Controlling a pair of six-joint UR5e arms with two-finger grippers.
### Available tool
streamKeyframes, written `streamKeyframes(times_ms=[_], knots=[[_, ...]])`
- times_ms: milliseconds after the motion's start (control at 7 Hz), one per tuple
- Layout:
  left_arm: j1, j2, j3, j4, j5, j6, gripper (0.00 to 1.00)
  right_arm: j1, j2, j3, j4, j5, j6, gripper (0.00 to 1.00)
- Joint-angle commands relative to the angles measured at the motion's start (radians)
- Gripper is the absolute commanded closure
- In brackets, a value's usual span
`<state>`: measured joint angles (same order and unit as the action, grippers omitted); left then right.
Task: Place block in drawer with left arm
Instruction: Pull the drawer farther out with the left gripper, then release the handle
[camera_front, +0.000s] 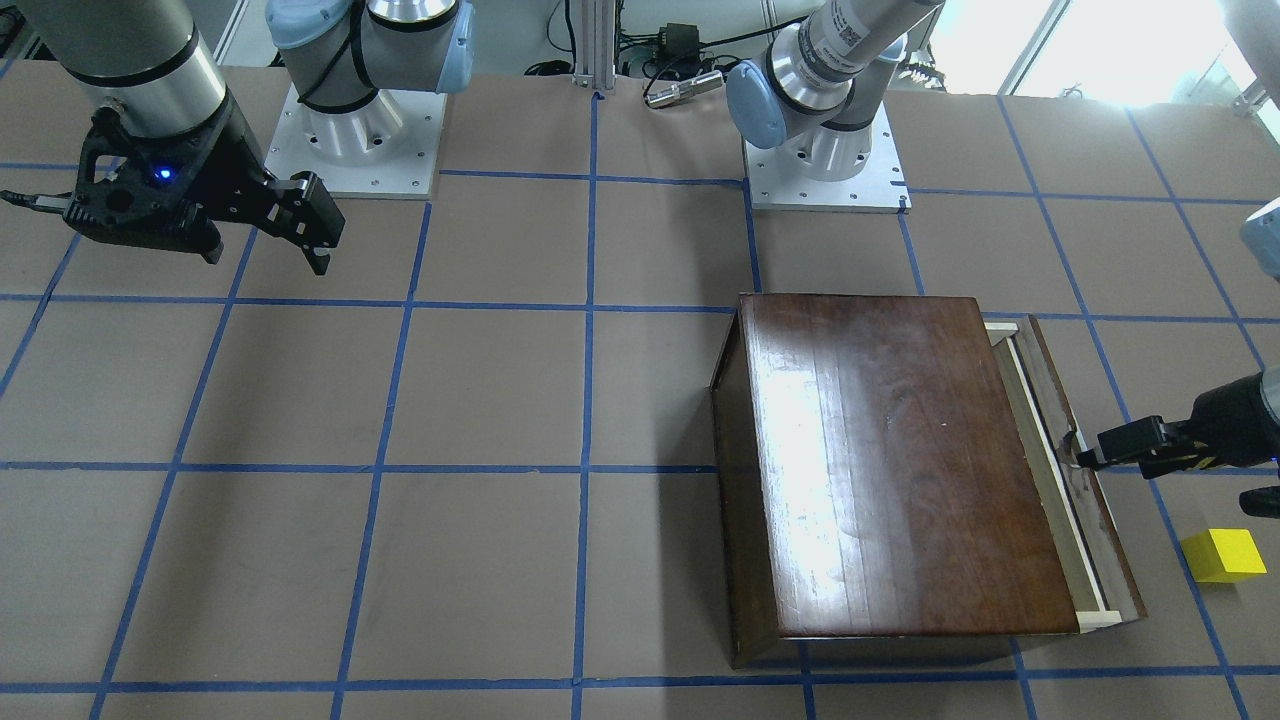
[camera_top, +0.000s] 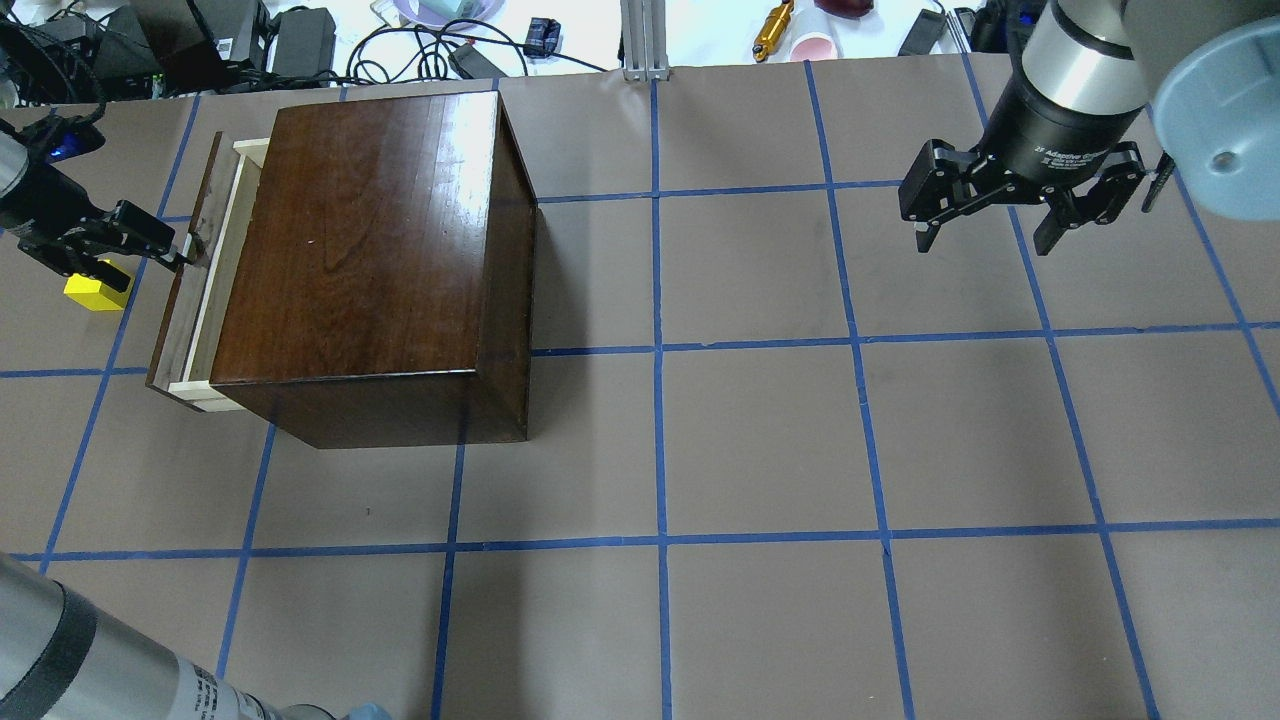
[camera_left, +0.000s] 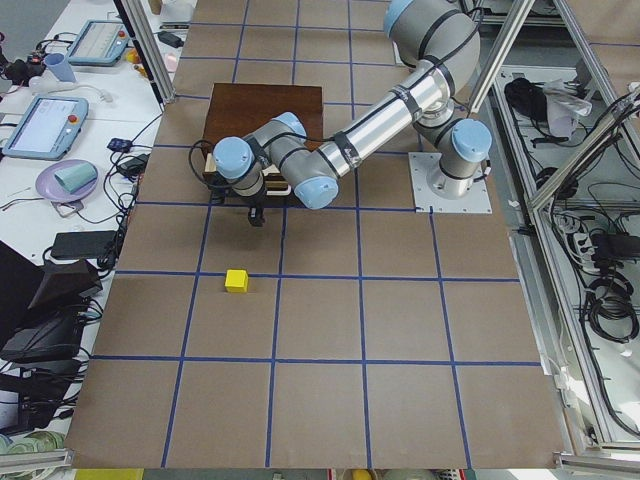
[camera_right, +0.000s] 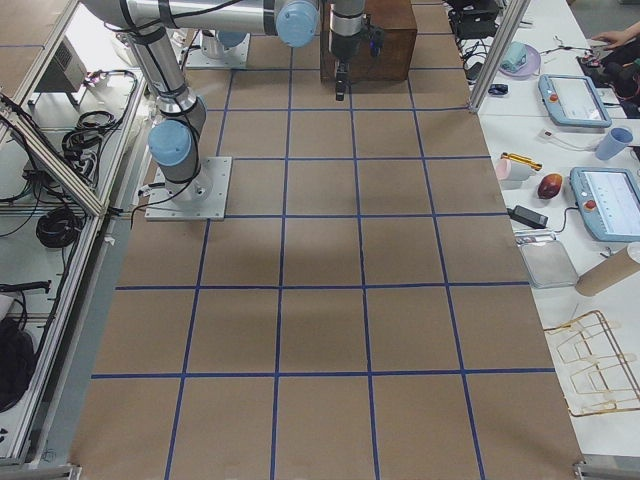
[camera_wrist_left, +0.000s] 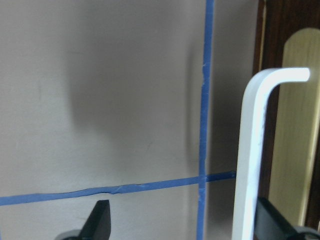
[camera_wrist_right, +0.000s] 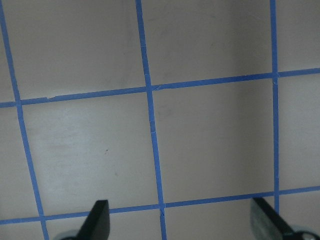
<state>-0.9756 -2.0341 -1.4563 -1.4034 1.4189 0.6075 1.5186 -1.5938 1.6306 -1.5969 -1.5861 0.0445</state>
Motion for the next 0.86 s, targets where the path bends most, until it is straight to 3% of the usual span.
streamKeyframes(times_ms=[0, 714], knots=[[0.0, -0.002, 0.001, 0.012, 0.014, 0.012, 0.0, 0.0, 0.0, 0.0, 0.0, 0.0, 0.0, 0.0], [0.0, -0.023, -0.003, 0.011, -0.032, -0.028, 0.0, 0.0, 0.0, 0.0, 0.0, 0.0, 0.0, 0.0]])
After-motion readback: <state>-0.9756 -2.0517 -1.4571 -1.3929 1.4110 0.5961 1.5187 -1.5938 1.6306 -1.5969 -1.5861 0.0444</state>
